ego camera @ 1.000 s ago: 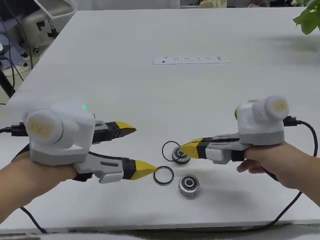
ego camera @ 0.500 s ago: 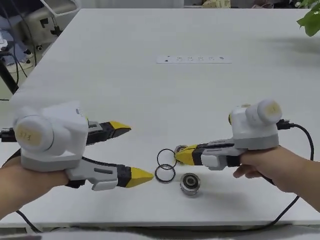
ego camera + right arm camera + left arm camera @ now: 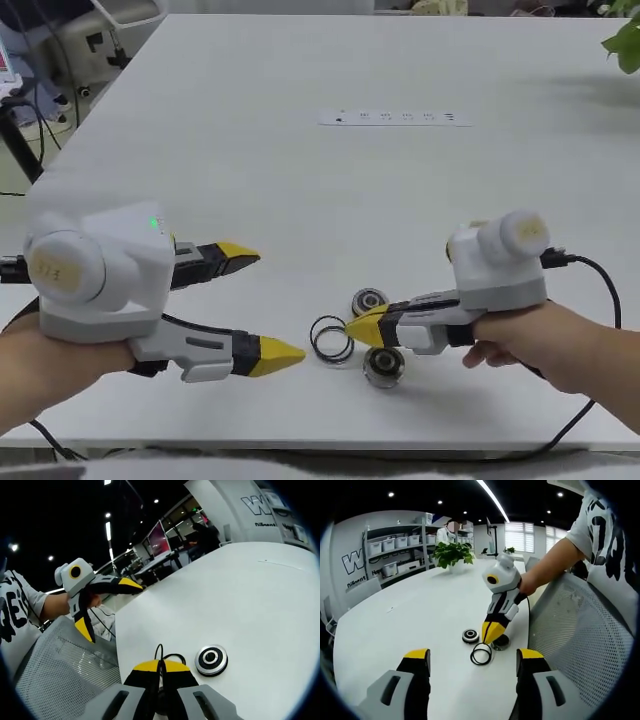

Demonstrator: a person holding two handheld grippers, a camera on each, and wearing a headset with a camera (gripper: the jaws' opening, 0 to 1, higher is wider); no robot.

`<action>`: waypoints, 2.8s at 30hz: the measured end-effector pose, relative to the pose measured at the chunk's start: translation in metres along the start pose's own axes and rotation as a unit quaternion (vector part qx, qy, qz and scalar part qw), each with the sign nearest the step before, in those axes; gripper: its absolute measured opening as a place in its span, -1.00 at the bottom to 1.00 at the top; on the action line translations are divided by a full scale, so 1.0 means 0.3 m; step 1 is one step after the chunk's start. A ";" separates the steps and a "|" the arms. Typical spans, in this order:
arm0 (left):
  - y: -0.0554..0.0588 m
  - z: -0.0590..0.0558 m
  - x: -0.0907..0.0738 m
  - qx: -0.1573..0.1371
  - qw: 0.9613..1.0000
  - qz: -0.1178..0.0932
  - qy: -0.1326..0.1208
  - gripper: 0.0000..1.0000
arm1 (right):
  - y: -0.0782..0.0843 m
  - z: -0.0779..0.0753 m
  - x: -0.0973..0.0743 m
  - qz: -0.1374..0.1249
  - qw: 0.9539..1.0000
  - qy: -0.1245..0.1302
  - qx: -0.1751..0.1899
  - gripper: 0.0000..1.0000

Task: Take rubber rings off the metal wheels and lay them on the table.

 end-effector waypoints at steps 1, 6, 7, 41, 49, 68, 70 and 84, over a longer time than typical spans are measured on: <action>0.001 0.000 -0.001 0.000 1.000 0.000 0.000 0.36 | 0.003 -0.003 0.001 0.001 1.000 0.000 0.002 -1.00; 0.009 -0.003 -0.001 -0.002 1.000 0.003 0.002 0.36 | 0.017 -0.010 0.006 0.007 1.000 0.003 0.009 -1.00; 0.011 -0.004 -0.001 -0.002 1.000 0.004 0.002 0.36 | 0.019 -0.013 0.007 0.008 1.000 0.005 0.010 -1.00; 0.037 -0.003 0.014 -0.007 1.000 0.020 0.006 0.32 | 0.013 -0.063 -0.019 0.001 0.999 0.042 -0.002 -0.91; 0.029 0.004 0.018 -0.004 1.000 0.021 0.006 0.31 | -0.050 -0.070 -0.053 -0.038 0.998 0.047 0.003 -0.87; -0.032 0.048 0.075 0.004 1.000 0.011 0.005 0.26 | -0.131 -0.130 -0.165 -0.078 0.992 0.094 -0.040 -0.71; -0.037 0.051 0.087 0.004 1.000 0.011 0.005 0.26 | -0.128 -0.137 -0.170 -0.075 0.991 0.098 -0.045 -0.70; -0.037 0.066 0.182 -0.008 1.000 0.023 0.018 0.22 | -0.083 -0.151 -0.179 -0.043 0.990 0.114 -0.074 -0.61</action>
Point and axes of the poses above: the centre of the closed fingertips' face, and the gripper's own axes: x roughly forward along the fingers, z roughly to its left, y roughly out of its underside, the point moved 1 cm from there along -x, roughly backward along the fingers, and after that the axes turned 7 degrees about -y, right-handed, at the moved point
